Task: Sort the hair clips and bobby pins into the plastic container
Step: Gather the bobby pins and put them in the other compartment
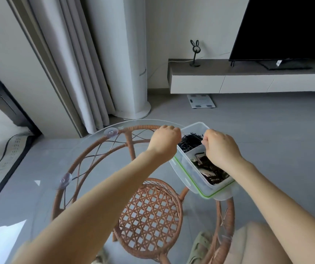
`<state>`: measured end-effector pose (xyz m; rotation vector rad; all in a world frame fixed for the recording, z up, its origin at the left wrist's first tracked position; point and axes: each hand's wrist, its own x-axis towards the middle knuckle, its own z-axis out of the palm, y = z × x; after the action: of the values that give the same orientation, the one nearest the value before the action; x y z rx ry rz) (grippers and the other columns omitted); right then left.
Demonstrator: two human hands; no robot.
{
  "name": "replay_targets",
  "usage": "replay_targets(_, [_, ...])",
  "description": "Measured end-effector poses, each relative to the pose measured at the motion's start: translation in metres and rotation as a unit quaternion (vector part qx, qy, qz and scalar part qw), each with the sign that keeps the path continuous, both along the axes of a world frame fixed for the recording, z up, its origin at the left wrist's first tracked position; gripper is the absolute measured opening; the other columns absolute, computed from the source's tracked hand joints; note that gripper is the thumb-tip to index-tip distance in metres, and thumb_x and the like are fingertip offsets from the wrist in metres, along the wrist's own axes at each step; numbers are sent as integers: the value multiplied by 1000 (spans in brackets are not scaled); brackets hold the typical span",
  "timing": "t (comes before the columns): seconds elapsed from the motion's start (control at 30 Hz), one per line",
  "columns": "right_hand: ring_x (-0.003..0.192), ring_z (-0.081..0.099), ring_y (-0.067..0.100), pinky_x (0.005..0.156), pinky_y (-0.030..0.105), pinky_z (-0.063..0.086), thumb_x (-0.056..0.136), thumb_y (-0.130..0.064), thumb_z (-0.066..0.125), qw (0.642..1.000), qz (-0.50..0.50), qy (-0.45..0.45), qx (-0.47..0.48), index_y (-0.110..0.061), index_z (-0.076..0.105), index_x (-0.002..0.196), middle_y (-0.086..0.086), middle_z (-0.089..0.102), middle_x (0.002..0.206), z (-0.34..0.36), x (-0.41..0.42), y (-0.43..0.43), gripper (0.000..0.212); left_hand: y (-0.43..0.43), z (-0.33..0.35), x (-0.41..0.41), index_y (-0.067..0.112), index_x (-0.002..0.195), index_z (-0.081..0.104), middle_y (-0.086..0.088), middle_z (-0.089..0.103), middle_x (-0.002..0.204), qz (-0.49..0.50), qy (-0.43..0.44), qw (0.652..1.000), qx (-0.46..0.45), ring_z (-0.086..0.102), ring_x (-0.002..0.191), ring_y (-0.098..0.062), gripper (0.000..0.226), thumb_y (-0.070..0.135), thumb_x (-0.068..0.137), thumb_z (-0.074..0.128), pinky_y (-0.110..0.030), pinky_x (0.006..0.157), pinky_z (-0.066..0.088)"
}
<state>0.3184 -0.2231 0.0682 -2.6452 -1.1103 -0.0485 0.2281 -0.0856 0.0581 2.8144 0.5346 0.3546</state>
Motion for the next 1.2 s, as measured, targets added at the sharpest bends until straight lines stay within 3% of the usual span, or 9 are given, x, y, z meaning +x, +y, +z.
replay_targets(0.13, [83, 52, 32, 67, 34, 38, 88, -4, 48, 999, 33, -19, -39, -6, 60, 91, 15, 66, 94, -3, 33, 14, 13, 1, -3, 27, 7, 94, 69, -11, 66, 99, -1, 31, 999, 18, 55, 98, -30, 18, 7, 88, 52, -37, 83, 49])
replay_targets(0.3, [88, 53, 34, 72, 37, 42, 94, -19, 41, 997, 83, 2, 7, -9, 64, 89, 10, 65, 92, -16, 45, 12, 26, 13, -9, 39, 11, 119, 58, -15, 57, 118, 45, 15, 998, -47, 54, 108, -32, 34, 31, 93, 51, -42, 90, 49])
replay_targets(0.47, [93, 54, 41, 76, 42, 44, 89, -28, 53, 989, -107, -62, 85, -10, 60, 110, 18, 62, 104, -30, 28, -36, 29, 17, -19, 40, 12, 133, 47, -15, 58, 129, 79, 83, 982, -152, 59, 110, -32, 43, 6, 91, 42, -36, 85, 51])
replay_targets(0.63, [94, 56, 40, 69, 36, 41, 92, -31, 45, 955, -262, 137, 26, -8, 49, 117, 22, 58, 107, -49, 11, -71, 35, 8, -15, 32, 0, 111, 61, -15, 62, 103, 136, 60, 963, -225, 67, 91, -32, 39, -11, 82, 37, -37, 74, 57])
replay_targets(0.77, [67, 46, 33, 51, 31, 31, 86, -5, 43, 957, -244, 131, 83, -7, 46, 71, 18, 58, 78, -41, 5, -73, 15, 6, -5, 11, -5, 87, 66, -16, 71, 80, 144, 54, 963, -220, 71, 79, -32, 21, -3, 86, 45, -33, 60, 53])
replay_targets(0.93, [72, 45, 32, 60, 32, 33, 84, 0, 41, 976, -162, 109, 95, -4, 56, 82, 19, 62, 86, -11, -13, -48, 16, 17, 23, -57, -2, 90, 65, -13, 69, 64, 175, 43, 965, -188, 66, 49, -19, 26, 4, 88, 40, -20, 41, 43])
replay_targets(1.03, [74, 49, 29, 61, 30, 36, 87, -4, 39, 986, -78, 136, 60, -7, 59, 84, 12, 59, 82, -5, -34, -21, 20, 28, 30, -111, -2, 85, 60, -18, 73, 74, 205, 93, 960, -164, 71, 66, -25, 17, 2, 86, 44, -29, 51, 50])
replay_targets(1.13, [83, 56, 25, 67, 29, 42, 91, -7, 37, 984, 1, 174, 33, -9, 63, 94, 9, 63, 94, -14, -56, 2, 26, 30, 23, -161, 0, 77, 58, -18, 73, 84, 229, 134, 945, -192, 72, 61, -18, 15, 2, 87, 47, -26, 46, 48])
replay_targets(1.2, [92, 58, 26, 71, 29, 43, 92, -6, 36, 980, 48, 191, 15, -8, 63, 100, 10, 65, 103, -26, -72, 12, 28, 27, 15, -188, -7, 85, 59, -17, 73, 87, 242, 170, 934, -201, 73, 63, -16, 15, 2, 89, 48, -32, 56, 55])
